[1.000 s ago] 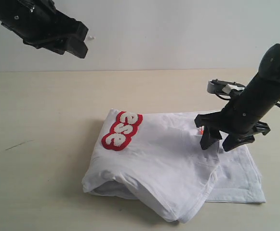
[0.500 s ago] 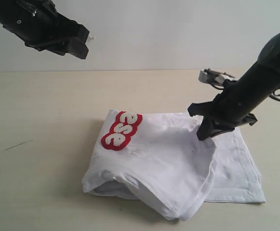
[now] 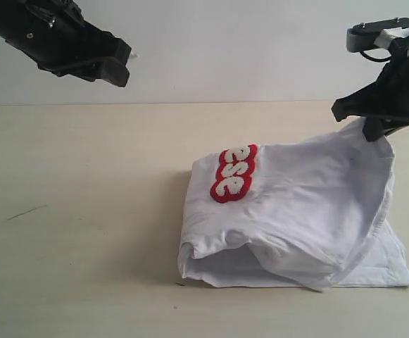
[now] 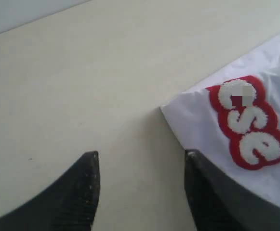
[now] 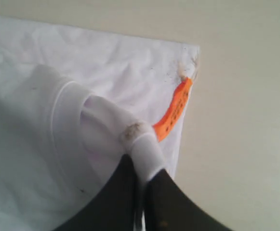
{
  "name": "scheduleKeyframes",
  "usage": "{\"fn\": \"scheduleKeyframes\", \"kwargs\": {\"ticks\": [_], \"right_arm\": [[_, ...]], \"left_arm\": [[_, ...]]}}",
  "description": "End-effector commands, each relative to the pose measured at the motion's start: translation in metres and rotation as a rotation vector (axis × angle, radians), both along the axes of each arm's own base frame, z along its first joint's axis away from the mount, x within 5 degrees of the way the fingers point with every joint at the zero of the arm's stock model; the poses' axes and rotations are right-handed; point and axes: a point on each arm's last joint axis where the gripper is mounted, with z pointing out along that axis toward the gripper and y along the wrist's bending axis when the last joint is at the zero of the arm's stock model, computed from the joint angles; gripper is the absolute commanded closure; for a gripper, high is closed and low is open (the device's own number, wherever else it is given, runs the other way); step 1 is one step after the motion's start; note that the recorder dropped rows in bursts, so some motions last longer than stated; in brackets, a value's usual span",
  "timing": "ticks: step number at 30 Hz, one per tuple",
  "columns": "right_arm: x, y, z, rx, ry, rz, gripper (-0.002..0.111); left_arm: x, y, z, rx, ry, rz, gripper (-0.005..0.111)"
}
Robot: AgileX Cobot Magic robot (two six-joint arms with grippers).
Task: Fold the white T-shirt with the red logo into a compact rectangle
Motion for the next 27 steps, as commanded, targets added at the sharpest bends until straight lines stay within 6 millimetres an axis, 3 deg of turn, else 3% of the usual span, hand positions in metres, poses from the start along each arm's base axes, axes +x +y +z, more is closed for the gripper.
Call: {"fn": "scheduleKeyframes", "kwargs": {"ticks": [1,5,7,8,12,14,16,18,19,20,21,23,27], "right_arm": [[0.004,-0.007,-0.014,-0.07,0.012,-0.01,0.108],[0.01,-0.017,-0.037,-0.174,0.073,-0.039,0.107],[0.013,-0.021,-0.045,-0.212,0.086,-0.058,0.098],[0.014,-0.021,-0.048,-0.217,0.09,-0.06,0.093],[0.019,-0.017,-0.048,-0.171,0.041,-0.065,0.052],[0.021,-0.016,-0.044,-0.151,0.024,-0.075,0.041],[0.02,-0.015,-0.033,-0.13,0.018,-0.093,0.045],[0.017,-0.01,-0.022,-0.069,0.02,-0.1,0.06],[0.015,-0.003,-0.018,-0.004,0.026,-0.046,0.079],[0.013,0.002,-0.016,0.041,0.032,-0.01,0.089],[0.011,0.013,-0.017,0.149,0.056,0.042,0.106],[0.007,0.024,-0.026,0.254,0.082,0.108,0.108],[0.007,0.022,-0.032,0.239,0.075,0.102,0.108]], "left_arm": [[-0.001,0.001,0.002,-0.006,-0.009,0.002,0.054],[-0.001,0.001,0.002,-0.008,-0.006,0.002,0.054],[-0.002,0.001,0.002,-0.014,0.001,0.002,0.054],[-0.002,0.001,0.002,-0.016,0.001,0.002,0.054],[-0.003,-0.001,-0.001,-0.014,0.026,-0.016,0.054],[-0.006,-0.006,-0.008,-0.012,0.072,-0.1,0.054],[-0.014,-0.022,-0.028,-0.033,0.144,-0.277,0.054],[-0.024,-0.04,-0.052,-0.025,0.143,-0.473,0.061],[-0.029,-0.054,-0.067,-0.005,0.11,-0.593,0.072],[-0.032,-0.06,-0.074,0.004,0.092,-0.638,0.079],[-0.035,-0.073,-0.083,0.018,0.055,-0.683,0.094],[-0.039,-0.094,-0.098,0.014,0.0,-0.697,0.106],[-0.054,-0.128,-0.143,0.052,0.033,-0.76,0.106]]}}
